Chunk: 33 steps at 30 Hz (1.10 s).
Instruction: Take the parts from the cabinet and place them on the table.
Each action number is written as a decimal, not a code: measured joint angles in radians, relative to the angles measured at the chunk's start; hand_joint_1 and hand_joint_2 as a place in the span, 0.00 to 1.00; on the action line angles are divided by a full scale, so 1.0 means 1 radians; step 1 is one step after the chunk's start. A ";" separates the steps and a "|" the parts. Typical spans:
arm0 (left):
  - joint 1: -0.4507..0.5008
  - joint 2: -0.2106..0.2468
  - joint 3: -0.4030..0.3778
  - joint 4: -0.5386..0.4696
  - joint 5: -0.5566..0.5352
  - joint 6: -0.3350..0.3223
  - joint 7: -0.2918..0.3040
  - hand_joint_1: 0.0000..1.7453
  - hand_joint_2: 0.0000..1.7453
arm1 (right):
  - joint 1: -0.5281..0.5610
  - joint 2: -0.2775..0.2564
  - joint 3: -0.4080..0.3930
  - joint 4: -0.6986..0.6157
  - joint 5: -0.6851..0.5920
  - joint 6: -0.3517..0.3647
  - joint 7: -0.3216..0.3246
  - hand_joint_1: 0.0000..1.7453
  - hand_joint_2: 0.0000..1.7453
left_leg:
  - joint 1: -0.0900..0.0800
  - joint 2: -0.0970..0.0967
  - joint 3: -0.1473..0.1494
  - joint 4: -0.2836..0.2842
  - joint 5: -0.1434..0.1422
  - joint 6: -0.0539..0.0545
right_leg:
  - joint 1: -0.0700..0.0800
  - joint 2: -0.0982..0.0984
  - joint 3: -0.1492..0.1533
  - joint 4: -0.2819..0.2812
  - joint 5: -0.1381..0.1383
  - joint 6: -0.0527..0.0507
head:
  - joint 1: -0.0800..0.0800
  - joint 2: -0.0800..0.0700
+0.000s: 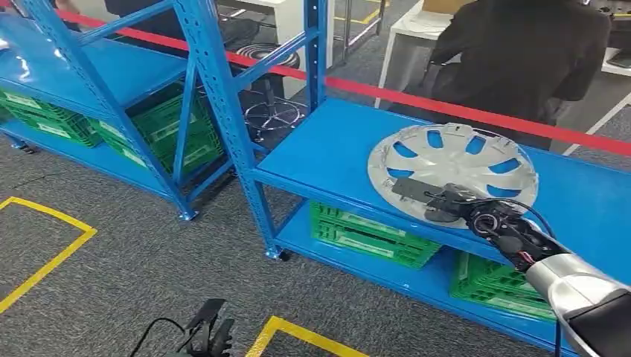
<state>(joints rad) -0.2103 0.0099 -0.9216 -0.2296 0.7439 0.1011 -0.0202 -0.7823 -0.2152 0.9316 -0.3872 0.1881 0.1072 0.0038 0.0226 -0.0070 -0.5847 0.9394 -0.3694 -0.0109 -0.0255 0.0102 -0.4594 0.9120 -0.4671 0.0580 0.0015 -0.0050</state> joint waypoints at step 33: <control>0.020 0.003 -0.002 0.001 0.054 0.026 -0.017 0.00 0.00 | -0.005 -0.002 -0.229 -0.389 -0.486 -0.196 -0.352 1.00 1.00 | -0.001 -0.002 -0.014 -0.002 0.004 0.001 | 0.000 0.000 -0.013 0.001 0.004 0.002 | 0.000 0.000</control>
<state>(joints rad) -0.1901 0.0126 -0.9232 -0.2285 0.7977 0.1270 -0.0370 -0.7877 -0.2174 0.7030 -0.7758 -0.2979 -0.0889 -0.3483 0.0216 -0.0085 -0.5986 0.9373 -0.3654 -0.0103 -0.0255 0.0099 -0.4728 0.9128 -0.4630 0.0598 0.0015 -0.0050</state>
